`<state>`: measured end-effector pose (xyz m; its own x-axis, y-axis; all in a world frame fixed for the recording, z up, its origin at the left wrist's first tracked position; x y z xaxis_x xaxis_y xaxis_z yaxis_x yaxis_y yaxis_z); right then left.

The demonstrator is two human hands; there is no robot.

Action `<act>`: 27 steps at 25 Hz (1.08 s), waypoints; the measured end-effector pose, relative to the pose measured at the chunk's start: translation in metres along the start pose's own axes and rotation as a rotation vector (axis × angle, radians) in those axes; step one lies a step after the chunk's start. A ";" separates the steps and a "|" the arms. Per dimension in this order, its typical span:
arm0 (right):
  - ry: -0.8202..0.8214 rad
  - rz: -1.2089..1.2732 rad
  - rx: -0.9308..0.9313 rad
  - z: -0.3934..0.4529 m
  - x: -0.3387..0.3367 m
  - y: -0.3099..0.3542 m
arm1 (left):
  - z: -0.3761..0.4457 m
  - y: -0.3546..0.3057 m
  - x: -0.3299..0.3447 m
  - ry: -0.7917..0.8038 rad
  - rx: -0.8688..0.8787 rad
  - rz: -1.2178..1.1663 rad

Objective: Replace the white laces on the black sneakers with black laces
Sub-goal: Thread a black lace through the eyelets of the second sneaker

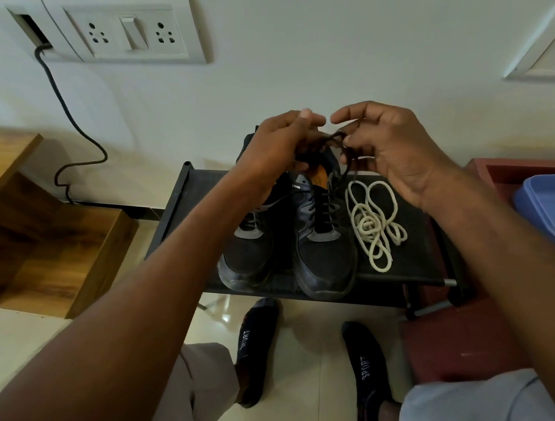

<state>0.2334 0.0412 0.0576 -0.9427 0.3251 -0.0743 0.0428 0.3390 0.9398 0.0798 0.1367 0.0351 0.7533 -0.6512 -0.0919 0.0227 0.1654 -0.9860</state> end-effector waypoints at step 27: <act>-0.521 0.355 -0.123 0.004 -0.016 -0.011 | -0.016 0.024 -0.003 0.243 -0.452 0.151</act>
<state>0.2490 0.0361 0.0470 -0.5925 0.7957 0.1257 0.2555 0.0376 0.9661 0.0673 0.1307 0.0090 0.5509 -0.8065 -0.2145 -0.4001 -0.0297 -0.9160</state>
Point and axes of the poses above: each hand's wrist, its own z-axis towards the middle knuckle, its own x-axis out of the palm, y = z × x, the point moved 4 cm from there along z, towards the middle knuckle, and after that the axes turned 15 degrees about x, right-handed, at the moved point
